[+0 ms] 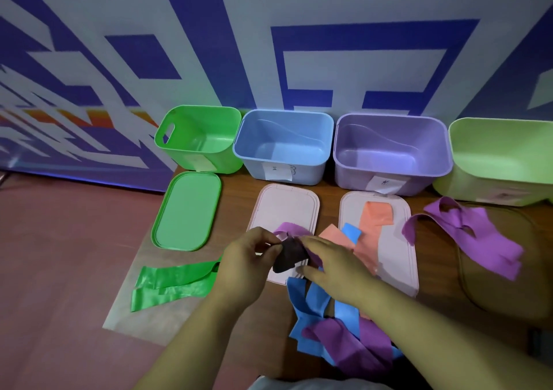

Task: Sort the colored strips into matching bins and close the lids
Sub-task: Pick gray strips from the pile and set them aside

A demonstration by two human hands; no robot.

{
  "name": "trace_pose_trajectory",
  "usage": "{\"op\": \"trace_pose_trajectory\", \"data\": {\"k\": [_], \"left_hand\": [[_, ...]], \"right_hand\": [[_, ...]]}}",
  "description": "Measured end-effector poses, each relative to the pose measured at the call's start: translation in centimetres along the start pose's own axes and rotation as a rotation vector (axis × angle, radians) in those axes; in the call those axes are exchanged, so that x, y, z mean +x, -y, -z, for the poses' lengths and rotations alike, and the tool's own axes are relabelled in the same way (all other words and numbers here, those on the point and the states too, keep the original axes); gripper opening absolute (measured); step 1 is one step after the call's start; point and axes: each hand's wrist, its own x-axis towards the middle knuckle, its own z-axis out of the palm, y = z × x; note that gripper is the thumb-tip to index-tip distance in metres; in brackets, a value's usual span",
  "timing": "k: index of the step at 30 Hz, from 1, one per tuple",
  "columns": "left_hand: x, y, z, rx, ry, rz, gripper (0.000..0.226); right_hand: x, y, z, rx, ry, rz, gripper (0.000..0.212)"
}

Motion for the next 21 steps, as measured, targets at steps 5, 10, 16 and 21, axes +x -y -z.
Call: {"op": "trace_pose_trajectory", "data": {"k": [5, 10, 16, 21], "left_hand": [[0.8, -2.1, 0.7, -0.213, 0.008, -0.021, 0.020], [0.8, -4.1, -0.4, -0.429, 0.007, 0.020, 0.015], [-0.5, -6.9, -3.8, -0.485, 0.121, 0.039, 0.015], [-2.4, -10.2, -8.2, -0.432, 0.236, -0.046, 0.011]], "right_hand": [[-0.8, 1.8, 0.1, 0.296, -0.068, -0.096, 0.046], [-3.2, 2.8, 1.5, 0.433, -0.216, -0.112, 0.025], [-8.4, 0.9, 2.9, 0.691, -0.341, -0.163, 0.056], [-14.3, -1.7, 5.4, 0.951, -0.493, -0.219, 0.056]]}}
